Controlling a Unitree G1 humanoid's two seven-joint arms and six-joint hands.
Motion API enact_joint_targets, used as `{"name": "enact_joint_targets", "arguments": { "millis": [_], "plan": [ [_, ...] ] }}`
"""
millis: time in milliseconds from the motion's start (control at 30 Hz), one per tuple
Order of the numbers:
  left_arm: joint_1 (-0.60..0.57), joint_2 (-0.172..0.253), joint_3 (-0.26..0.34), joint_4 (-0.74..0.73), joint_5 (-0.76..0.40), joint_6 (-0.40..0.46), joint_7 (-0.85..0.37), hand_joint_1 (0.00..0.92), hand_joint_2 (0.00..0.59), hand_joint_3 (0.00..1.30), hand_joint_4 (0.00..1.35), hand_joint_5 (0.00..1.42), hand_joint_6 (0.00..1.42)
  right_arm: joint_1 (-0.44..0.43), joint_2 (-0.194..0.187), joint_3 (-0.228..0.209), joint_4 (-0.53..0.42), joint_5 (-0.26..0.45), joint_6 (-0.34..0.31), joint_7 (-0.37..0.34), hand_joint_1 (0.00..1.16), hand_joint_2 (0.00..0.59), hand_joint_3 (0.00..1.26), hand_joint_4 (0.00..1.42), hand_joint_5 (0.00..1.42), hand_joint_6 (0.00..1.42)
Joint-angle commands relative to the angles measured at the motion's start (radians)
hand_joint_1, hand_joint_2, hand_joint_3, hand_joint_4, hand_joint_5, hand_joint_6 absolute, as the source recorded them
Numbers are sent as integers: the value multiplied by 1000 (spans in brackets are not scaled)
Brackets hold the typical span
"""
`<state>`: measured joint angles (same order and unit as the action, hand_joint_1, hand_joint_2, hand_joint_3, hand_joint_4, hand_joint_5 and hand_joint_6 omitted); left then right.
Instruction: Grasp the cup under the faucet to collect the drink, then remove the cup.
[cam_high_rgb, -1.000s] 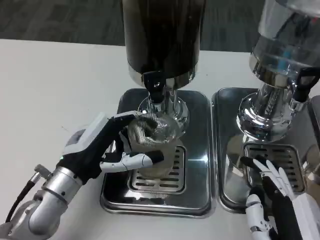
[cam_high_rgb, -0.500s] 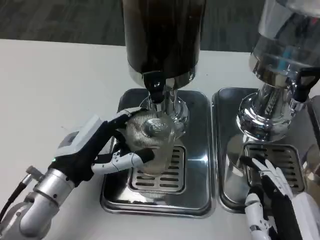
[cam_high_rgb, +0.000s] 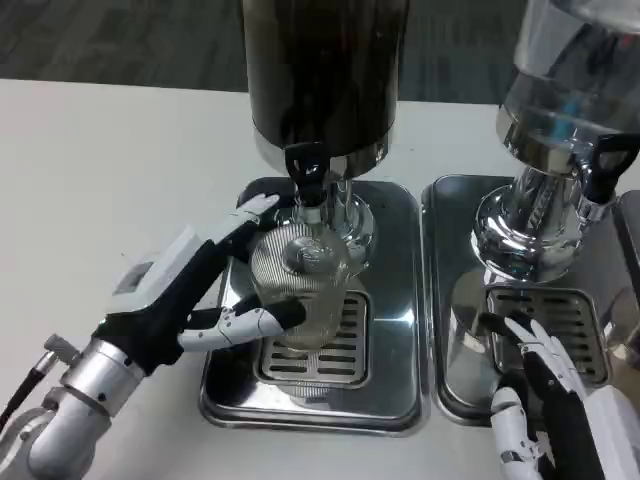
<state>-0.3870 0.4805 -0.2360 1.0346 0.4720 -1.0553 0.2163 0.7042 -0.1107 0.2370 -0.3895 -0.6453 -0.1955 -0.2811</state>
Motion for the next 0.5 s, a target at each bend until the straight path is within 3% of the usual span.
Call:
{"name": "enact_joint_targets", "arguments": {
  "millis": [33,233,300,400,500],
  "plan": [
    [46,53,49,-57,-65,-34,-38,79,32,133,92,218,450,-8,2,2,11,4,5,-1,0,586,199,76,49,97],
    [110,106,128,-133,-213,-61,-137,92,67,191,179,283,505,-30,0,6,26,8,3,3,0,586,200,76,50,98],
    [127,118,155,-159,-328,-63,-226,68,87,236,228,313,511,-38,-2,10,32,7,-3,2,1,586,200,76,50,98],
    [134,109,198,-221,-654,38,-526,3,109,279,265,323,438,-52,-1,12,40,9,-8,-2,5,586,200,84,50,87],
    [126,109,258,-314,-918,218,-817,0,108,299,248,278,410,-63,-1,14,47,10,-5,0,9,586,202,86,49,68]
  ]
}}
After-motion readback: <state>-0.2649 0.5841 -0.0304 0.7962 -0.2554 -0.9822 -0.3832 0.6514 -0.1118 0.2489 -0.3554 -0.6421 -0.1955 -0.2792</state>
